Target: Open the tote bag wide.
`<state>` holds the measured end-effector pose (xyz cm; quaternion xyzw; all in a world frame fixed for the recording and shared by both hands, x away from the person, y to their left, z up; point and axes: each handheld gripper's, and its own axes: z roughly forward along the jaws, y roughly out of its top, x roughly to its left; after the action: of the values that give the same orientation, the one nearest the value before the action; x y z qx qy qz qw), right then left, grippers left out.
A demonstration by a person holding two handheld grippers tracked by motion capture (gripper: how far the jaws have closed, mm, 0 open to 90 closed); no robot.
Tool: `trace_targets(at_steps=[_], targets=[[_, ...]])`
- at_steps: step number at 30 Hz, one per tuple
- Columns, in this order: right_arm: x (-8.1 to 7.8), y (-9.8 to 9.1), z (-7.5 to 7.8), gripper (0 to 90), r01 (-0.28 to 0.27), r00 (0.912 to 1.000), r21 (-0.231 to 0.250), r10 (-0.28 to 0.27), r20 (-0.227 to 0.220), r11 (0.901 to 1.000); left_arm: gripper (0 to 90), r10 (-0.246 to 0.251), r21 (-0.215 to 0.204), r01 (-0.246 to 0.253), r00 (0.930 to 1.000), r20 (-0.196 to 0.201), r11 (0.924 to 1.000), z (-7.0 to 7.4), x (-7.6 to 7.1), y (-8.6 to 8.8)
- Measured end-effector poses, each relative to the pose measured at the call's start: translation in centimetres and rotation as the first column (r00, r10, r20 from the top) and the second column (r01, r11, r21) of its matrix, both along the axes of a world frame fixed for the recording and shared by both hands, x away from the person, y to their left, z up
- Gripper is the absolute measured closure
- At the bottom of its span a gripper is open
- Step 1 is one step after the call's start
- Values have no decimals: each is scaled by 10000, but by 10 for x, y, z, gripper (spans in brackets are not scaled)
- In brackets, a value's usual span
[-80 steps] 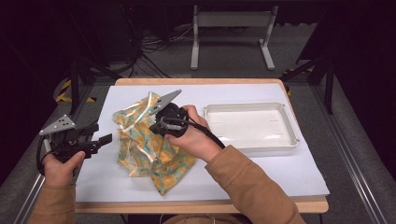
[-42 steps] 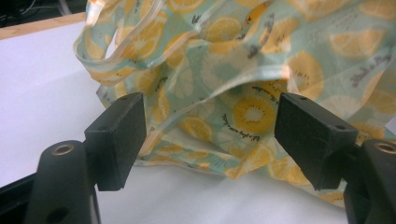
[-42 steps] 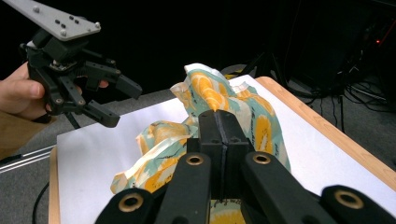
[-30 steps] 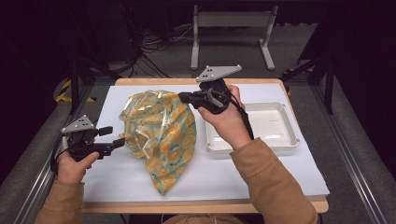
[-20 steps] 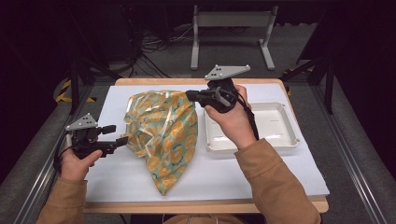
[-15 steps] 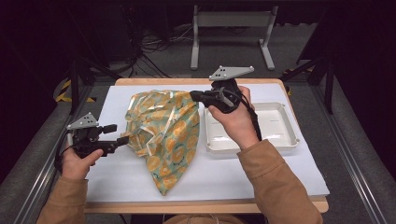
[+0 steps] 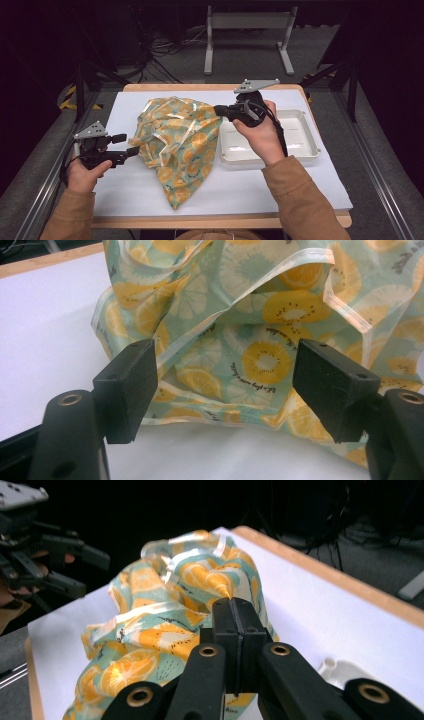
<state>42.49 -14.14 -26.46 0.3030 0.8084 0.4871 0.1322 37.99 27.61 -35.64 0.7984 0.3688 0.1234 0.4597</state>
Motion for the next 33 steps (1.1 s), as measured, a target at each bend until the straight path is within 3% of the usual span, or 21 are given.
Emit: trace_targets(at_steps=[4, 7, 14, 22, 33], targets=[[2, -3, -12, 900, 120, 9985, -331, -137, -527, 9994, 267, -87, 86, 87, 10000, 14, 9999, 0, 0, -2], [3, -5, -18, 900, 134, 9976, -353, -157, -676, 9993, 268, -40, 65, 40, 10000, 6, 10000, -1, 0, -3], [5, -8, -29, 900, 218, 9945, -433, -261, -1017, 9988, 306, -50, 464, 37, 9996, 284, 9989, -1, 0, -13], [10, -11, -43, 900, 400, 9874, -695, -501, -1503, 9968, 312, -147, 283, 135, 9990, 415, 9995, 1, -1, -18], [11, -9, -46, 900, 306, 9875, -699, -410, -1522, 9971, 324, -544, 246, 532, 9970, 544, 9983, 4, 3, -39]])
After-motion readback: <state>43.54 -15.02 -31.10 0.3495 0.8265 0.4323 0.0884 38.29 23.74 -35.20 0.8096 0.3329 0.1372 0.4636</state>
